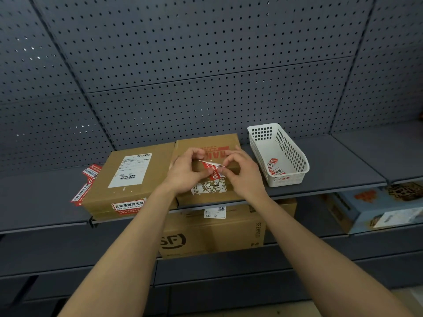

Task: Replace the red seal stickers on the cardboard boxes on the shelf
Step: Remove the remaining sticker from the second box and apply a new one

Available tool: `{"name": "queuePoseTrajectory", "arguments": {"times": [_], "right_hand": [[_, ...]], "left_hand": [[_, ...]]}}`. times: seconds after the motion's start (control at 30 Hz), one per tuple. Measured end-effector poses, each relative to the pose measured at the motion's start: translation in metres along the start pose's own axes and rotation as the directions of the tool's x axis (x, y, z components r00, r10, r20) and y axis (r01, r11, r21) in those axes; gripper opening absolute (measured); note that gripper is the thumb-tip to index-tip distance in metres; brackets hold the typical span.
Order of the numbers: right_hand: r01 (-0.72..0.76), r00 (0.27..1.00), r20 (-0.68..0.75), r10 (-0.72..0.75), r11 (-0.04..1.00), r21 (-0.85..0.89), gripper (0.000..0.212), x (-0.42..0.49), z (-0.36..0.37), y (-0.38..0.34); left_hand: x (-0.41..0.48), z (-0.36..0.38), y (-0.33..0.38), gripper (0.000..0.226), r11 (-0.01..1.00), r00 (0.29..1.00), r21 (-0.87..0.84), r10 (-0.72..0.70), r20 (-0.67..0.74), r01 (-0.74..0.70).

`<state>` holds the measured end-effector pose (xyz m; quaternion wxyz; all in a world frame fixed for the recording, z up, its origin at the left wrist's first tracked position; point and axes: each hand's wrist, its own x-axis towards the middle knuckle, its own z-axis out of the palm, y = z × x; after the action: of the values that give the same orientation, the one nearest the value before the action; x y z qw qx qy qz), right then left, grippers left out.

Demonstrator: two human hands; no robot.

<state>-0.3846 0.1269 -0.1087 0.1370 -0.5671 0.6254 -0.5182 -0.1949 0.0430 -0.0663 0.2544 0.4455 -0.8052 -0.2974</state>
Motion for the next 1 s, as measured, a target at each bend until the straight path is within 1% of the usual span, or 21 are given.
{"name": "queuePoseTrajectory", "arguments": {"times": [0.07,0.1,0.17,0.2,0.27,0.3,0.4,0.47,0.57,0.7,0.8,1.0], "right_hand": [[0.044,0.999,-0.017,-0.044,0.999,0.002,0.015,-0.003,0.001,0.002],[0.069,0.997,-0.022,-0.069,0.998,-0.010,0.015,-0.005,0.002,0.002],[0.110,0.993,-0.031,-0.112,0.992,-0.058,0.019,-0.008,0.003,0.004],[0.109,0.993,-0.033,-0.112,0.991,-0.074,0.024,-0.010,0.004,0.004],[0.060,0.998,-0.029,-0.062,0.996,-0.066,0.038,-0.014,0.005,0.002],[0.051,0.998,-0.030,-0.053,0.997,-0.062,0.039,-0.014,0.006,0.002],[0.111,0.992,-0.045,-0.115,0.991,-0.078,0.022,-0.014,0.008,0.006],[0.138,0.988,-0.059,-0.142,0.988,-0.064,0.017,-0.014,0.006,0.010],[0.163,0.983,-0.074,-0.167,0.985,-0.057,0.017,-0.016,0.002,0.013],[0.171,0.980,-0.093,-0.176,0.984,-0.052,0.017,-0.016,0.000,0.011],[0.186,0.977,-0.098,-0.189,0.982,-0.036,0.017,-0.017,0.000,0.013],[0.208,0.976,-0.054,-0.210,0.977,-0.040,0.018,-0.016,-0.005,0.018]], "left_hand": [[0.000,0.001,0.001,0.028,0.997,1.000,0.074,0.013,-0.014,-0.012],[0.000,0.000,0.001,0.024,0.996,1.000,0.091,0.012,-0.008,-0.011],[0.000,0.000,0.001,0.023,0.997,1.000,0.071,0.017,0.019,-0.018],[0.000,-0.001,0.002,0.023,0.998,0.999,0.061,0.021,0.034,-0.023],[0.000,-0.003,0.003,0.022,0.996,0.998,0.074,0.038,0.045,-0.041],[-0.001,-0.003,0.005,0.021,0.995,0.998,0.085,0.042,0.045,-0.045],[-0.003,-0.004,0.008,0.021,0.993,0.998,0.102,0.052,0.043,-0.057],[-0.001,-0.004,0.004,0.023,0.996,0.996,0.072,0.040,0.075,-0.045],[0.006,-0.005,-0.004,0.027,1.000,0.992,0.011,-0.001,0.127,0.000],[0.009,-0.004,-0.010,0.027,0.999,0.989,-0.032,-0.023,0.144,0.028],[0.009,-0.005,-0.012,0.026,0.999,0.989,-0.039,-0.028,0.144,0.034],[0.007,-0.008,-0.010,0.026,0.999,0.987,-0.029,-0.014,0.159,0.018]]}}
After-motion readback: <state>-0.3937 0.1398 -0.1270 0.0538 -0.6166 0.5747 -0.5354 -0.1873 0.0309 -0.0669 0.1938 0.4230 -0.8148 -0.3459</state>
